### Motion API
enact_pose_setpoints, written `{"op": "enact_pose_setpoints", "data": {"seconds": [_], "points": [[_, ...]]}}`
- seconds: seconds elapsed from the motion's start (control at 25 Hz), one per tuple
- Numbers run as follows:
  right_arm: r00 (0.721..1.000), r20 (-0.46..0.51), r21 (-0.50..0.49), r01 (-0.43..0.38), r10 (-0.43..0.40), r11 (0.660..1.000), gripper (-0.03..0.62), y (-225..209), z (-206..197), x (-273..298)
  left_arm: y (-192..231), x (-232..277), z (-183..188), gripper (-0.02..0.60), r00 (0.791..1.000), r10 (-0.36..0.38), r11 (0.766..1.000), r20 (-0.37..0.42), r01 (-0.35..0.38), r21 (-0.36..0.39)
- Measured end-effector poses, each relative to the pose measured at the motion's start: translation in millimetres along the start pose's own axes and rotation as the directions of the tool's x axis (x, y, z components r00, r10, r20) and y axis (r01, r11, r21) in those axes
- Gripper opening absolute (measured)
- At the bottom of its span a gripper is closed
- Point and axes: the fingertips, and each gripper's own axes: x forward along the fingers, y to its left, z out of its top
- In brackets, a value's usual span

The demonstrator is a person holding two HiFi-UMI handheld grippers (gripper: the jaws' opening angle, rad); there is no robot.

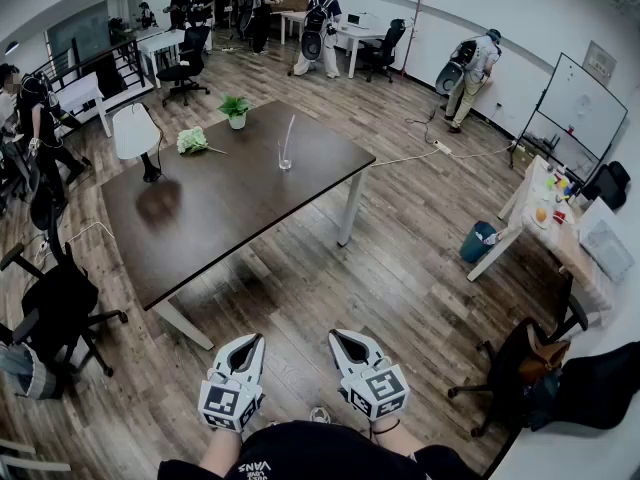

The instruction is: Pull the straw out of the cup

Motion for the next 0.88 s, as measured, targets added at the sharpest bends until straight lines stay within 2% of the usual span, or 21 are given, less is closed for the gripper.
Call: {"op": "enact_pose_setpoints", "data": {"seconds": [0.36, 0.6, 0.88], "points": [[1.0, 0.01, 0.001, 0.001, -0.001, 1.0, 0.017, -13, 1, -2, -9, 11, 1, 0.011, 1.0, -0.006, 1.0, 0.002, 0.006, 0.004], [0.998, 0.058, 0.018, -0.014, 0.013, 1.0, 0.017, -27, 7, -5, -19, 24, 3, 0.011, 1.0, -0.011, 1.0, 0.0, 0.011, 0.001], [0.999, 0.04, 0.022, -0.031, 0.03, 0.999, 0.017, -53, 1, -8, -28, 46, 4, 0.011, 1.0, 0.014, 1.0, 0.02, -0.014, -0.018]]}}
